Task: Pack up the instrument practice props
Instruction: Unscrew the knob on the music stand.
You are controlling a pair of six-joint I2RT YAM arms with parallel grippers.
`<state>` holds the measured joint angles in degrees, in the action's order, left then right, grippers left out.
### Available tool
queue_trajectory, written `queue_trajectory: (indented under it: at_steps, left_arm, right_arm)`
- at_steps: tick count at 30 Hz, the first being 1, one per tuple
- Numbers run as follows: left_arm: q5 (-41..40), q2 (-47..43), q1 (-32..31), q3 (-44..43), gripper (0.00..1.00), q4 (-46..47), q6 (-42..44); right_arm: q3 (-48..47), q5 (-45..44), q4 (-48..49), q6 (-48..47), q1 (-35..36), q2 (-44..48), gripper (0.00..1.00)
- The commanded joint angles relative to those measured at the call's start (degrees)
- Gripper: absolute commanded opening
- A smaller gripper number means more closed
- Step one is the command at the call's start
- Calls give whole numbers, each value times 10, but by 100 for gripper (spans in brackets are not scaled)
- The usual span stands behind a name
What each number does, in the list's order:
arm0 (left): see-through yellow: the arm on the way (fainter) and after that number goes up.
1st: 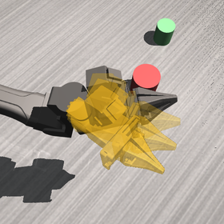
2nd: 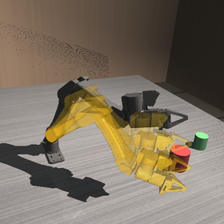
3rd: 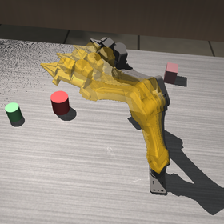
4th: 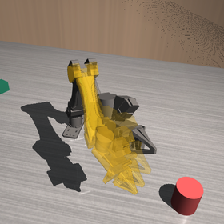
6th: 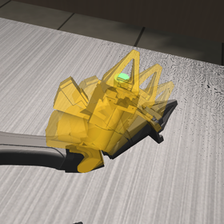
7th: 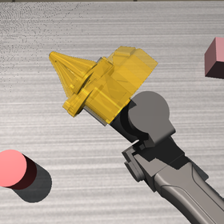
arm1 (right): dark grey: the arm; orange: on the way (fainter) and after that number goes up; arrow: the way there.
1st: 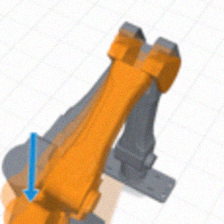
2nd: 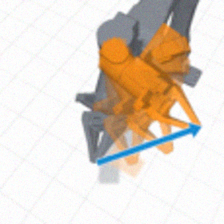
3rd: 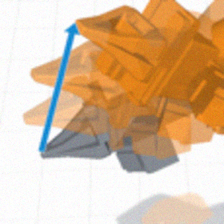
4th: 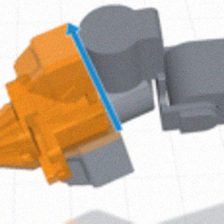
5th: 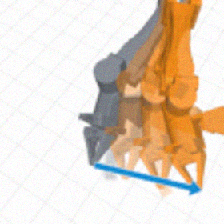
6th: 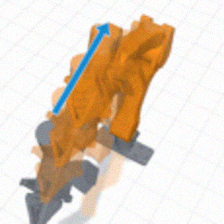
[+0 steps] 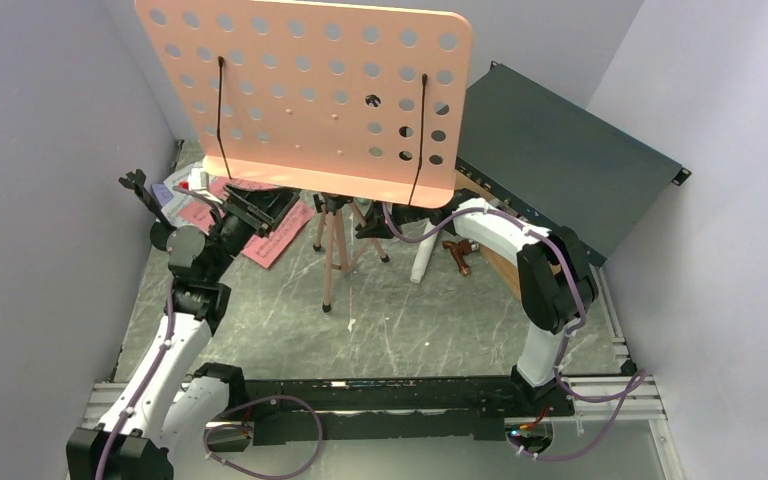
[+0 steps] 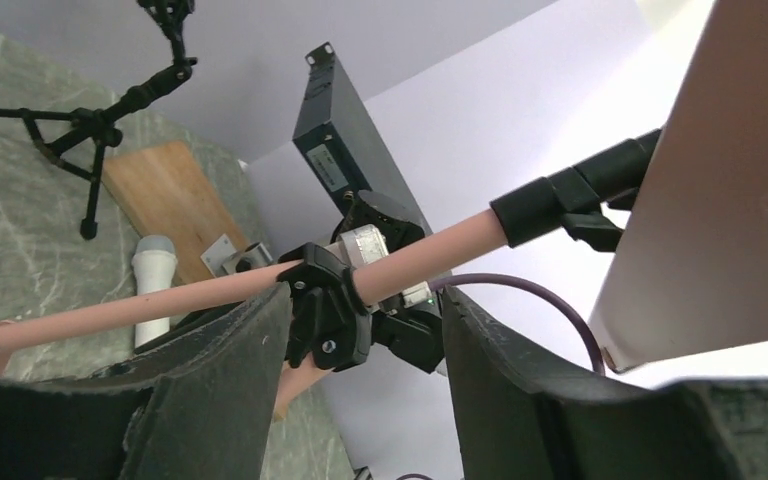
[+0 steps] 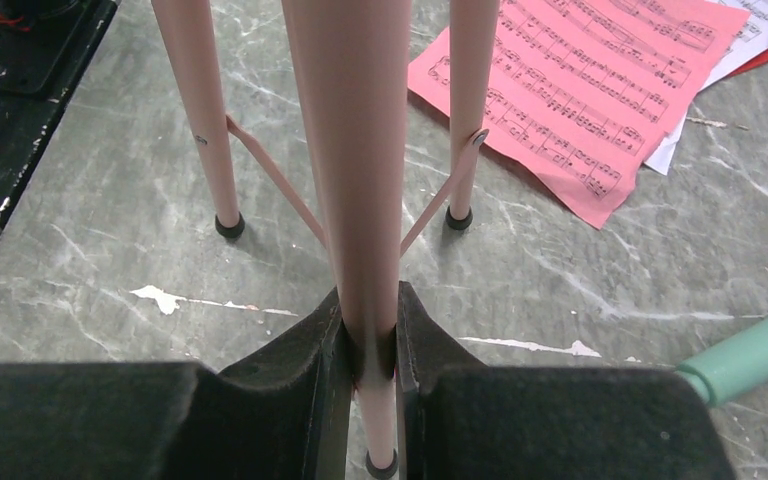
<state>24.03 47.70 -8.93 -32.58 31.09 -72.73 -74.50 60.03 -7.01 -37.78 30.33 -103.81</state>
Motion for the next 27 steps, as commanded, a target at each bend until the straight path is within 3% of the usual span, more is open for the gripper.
queue_trajectory:
  at_steps: [1, 6, 9, 15, 21, 27]
  left_arm:
    - [-18, -9, 1, -27, 63, -108, 30]
    - [39, -25, 1, 7, 68, -84, 162]
    - [80, -31, 1, 34, 71, -48, 196]
    - [111, 28, 1, 36, 73, 60, 121]
    - [91, 78, 1, 30, 75, 152, 60]
    - [54, 101, 1, 17, 74, 167, 2]
  right_arm:
    - [10, -27, -59, -15, -5, -22, 8]
    - [11, -25, -62, -17, -5, -22, 8]
    - [10, -23, -63, -18, -5, -24, 8]
    - [10, -22, -64, -18, -5, -28, 8]
    - [10, -22, -65, -19, -5, -29, 8]
    - [9, -21, -68, -22, -4, -31, 8]
